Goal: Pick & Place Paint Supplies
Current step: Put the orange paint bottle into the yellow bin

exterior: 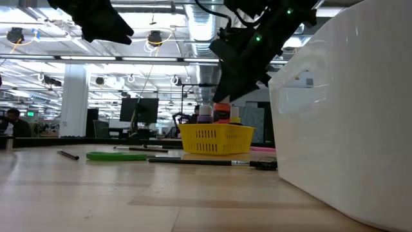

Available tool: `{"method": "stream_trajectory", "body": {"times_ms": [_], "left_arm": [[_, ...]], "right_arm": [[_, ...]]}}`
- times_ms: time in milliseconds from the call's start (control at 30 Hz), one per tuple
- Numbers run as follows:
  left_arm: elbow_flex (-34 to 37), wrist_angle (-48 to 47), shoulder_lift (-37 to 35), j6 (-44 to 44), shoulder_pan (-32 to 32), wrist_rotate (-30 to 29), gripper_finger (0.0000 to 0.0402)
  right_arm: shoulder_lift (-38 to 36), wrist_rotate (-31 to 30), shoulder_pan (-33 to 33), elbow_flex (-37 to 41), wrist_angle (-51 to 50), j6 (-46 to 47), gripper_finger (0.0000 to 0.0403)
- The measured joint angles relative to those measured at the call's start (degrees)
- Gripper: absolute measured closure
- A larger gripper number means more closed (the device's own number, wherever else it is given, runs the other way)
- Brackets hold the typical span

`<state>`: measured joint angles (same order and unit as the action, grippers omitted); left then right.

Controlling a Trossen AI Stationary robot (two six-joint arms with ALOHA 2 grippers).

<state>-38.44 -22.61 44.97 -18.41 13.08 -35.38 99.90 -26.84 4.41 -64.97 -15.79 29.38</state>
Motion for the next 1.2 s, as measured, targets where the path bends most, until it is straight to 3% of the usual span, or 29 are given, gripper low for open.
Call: {"method": "stream_trajectory", "body": {"times_ms": [1200], "left_arm": [[-0.02,-0.13,0.01,-0.41,0.0,0.01,0.0215]], "right_arm": [[2.67,6.8,-4.38,-0.07,3.02,-11.91,0.0291]]}}
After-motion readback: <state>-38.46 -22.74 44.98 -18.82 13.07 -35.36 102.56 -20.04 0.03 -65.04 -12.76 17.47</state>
